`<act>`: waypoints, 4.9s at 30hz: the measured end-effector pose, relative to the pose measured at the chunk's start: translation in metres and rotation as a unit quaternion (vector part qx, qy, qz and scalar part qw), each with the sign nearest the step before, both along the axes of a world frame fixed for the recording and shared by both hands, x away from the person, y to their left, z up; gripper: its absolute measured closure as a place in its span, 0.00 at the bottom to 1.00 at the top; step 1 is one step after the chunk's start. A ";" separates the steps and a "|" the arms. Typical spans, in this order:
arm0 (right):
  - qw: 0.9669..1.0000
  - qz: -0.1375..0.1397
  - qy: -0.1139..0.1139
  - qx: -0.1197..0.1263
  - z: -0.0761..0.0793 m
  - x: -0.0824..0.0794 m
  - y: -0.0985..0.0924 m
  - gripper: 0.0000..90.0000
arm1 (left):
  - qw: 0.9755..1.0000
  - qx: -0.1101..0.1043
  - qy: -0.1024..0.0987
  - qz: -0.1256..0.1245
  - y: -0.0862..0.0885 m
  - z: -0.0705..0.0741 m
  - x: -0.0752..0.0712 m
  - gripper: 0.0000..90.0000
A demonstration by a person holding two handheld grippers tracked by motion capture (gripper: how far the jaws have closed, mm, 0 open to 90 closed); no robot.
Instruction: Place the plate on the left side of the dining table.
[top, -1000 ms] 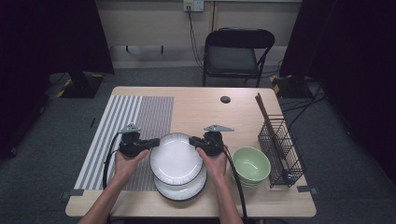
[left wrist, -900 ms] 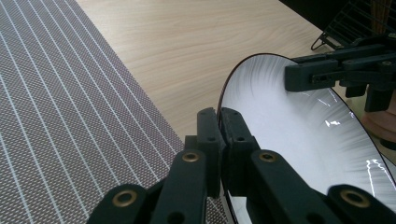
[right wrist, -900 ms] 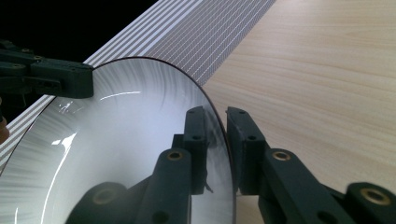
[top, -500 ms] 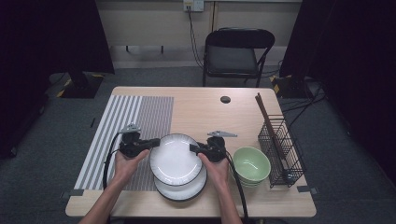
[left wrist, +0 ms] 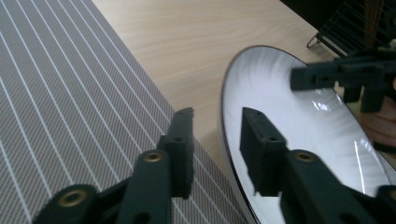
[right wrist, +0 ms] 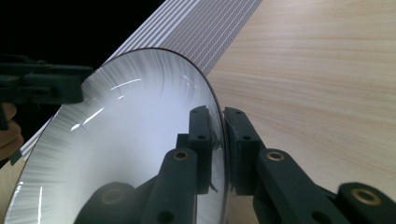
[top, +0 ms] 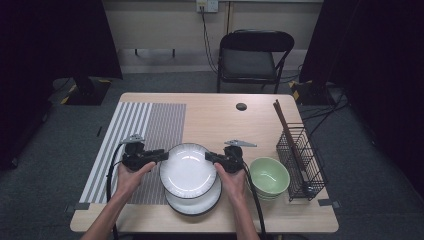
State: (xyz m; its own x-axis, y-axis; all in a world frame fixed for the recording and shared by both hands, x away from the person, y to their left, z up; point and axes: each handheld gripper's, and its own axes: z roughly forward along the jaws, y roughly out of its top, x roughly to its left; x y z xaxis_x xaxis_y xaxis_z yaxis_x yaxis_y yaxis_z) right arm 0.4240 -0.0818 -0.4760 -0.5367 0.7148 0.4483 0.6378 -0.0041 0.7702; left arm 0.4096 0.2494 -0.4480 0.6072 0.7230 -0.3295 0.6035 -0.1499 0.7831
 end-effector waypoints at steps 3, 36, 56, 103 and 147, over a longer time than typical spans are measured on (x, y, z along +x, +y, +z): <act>1.000 0.000 -0.002 -0.003 0.001 0.000 0.000 0.92 | 1.000 0.003 0.013 -0.005 0.002 -0.002 -0.006 0.61; 1.000 -0.009 -0.018 -0.012 0.003 0.008 0.000 0.93 | 1.000 0.008 0.004 0.024 -0.008 -0.003 0.017 0.94; 1.000 -0.004 0.006 0.019 -0.003 0.003 -0.001 0.92 | 1.000 -0.018 0.005 0.014 -0.004 -0.004 0.019 0.93; 0.999 -0.024 -0.042 0.015 0.013 0.001 0.000 0.95 | 0.999 -0.008 -0.006 0.030 -0.003 0.001 0.006 0.91; 0.997 0.004 -0.075 0.017 0.050 0.021 0.038 0.96 | 0.994 -0.018 -0.070 0.078 0.036 0.041 0.009 0.95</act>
State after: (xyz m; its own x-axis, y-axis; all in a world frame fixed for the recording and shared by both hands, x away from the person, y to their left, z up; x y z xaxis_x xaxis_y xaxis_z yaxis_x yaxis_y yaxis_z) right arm 0.4453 -0.0438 -0.4262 -0.6048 0.6962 0.3866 0.5154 -0.0280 0.8565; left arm 0.4190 0.2850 -0.4071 0.5303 0.8011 -0.2777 0.5027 -0.0333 0.8638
